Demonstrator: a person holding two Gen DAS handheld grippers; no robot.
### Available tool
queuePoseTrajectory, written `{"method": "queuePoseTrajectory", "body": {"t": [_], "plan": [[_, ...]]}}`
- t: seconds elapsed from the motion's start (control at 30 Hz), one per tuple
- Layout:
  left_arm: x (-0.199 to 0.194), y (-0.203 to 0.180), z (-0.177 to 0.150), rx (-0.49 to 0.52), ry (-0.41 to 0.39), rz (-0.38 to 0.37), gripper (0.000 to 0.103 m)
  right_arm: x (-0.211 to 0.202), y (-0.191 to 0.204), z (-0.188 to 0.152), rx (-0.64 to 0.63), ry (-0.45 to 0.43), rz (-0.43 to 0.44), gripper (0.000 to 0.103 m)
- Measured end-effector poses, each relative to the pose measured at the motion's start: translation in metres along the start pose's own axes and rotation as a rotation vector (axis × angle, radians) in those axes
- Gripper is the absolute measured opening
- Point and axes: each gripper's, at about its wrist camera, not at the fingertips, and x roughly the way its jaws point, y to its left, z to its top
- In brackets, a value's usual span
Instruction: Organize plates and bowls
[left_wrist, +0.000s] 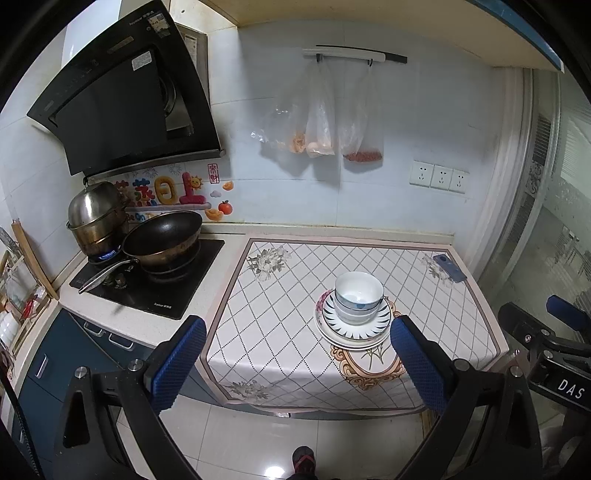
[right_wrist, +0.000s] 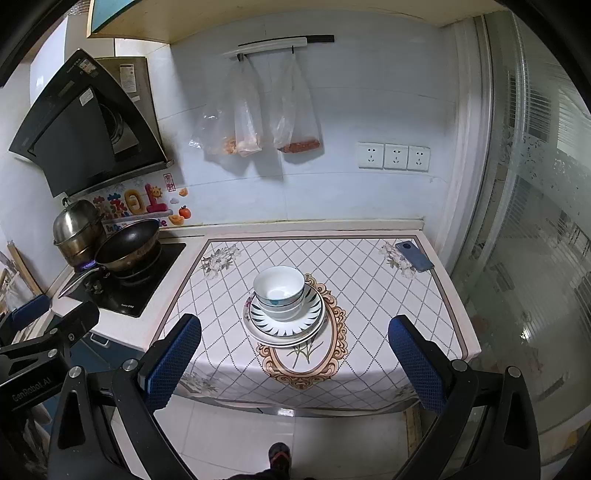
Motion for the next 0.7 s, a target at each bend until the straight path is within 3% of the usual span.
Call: {"method": "queuePoseTrajectory", "body": {"t": [0.7], "plan": [[0.001,-0.0001,-0.0009,0.01,0.008,-0.008,0.102,-0.0004,-0.003,0.0029,0.01,-0.005,-0.007,0.103]]}}
